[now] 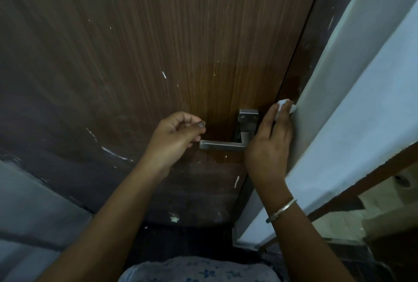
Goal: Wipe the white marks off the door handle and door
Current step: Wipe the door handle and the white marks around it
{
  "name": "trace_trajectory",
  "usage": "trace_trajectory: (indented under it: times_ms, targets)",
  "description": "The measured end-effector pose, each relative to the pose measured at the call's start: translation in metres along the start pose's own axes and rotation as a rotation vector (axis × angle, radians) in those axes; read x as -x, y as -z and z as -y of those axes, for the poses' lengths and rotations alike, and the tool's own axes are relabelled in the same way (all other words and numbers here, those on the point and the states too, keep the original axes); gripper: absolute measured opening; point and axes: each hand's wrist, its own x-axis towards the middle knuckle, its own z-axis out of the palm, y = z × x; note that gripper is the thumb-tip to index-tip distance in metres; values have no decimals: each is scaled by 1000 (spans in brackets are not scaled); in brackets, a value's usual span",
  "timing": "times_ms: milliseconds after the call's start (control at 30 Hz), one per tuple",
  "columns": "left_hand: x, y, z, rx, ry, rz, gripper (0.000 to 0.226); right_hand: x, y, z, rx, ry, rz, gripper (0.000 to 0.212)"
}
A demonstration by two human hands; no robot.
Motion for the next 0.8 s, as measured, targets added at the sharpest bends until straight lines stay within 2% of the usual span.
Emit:
trace_trajectory:
  times_ms: [100,267,400,467,533,567,633,700,800]
  targets:
    - [3,-2,0,-33,21,11,7,9,-9,-7,-17,-76,34,73]
    - [2,-2,10,-63,51,17,7,49,-27,-13,-106,-134,168,72]
    - [0,1,23,-50,62,-15,9,76,-41,-11,-320,-294,260,71]
    - [0,2,29,-49,74,-38,10,84,-47,-6,-591,-501,306,56]
    - [2,2,32,-51,82,-44,14,80,-48,5,-1014,-862,259,23]
    - [3,2,33,-52,83,-45,15,80,-49,7,-1149,-1040,289,18]
    - [5,1,34,-50,80,-51,14,75,-50,11,-1350,-1274,325,16]
    - [6,1,35,-46,63,-57,14,71,-55,25,-1381,-1383,399,12]
    - [9,2,36,-67,18,-58,14,57,-58,59,-1649,-1592,415,14]
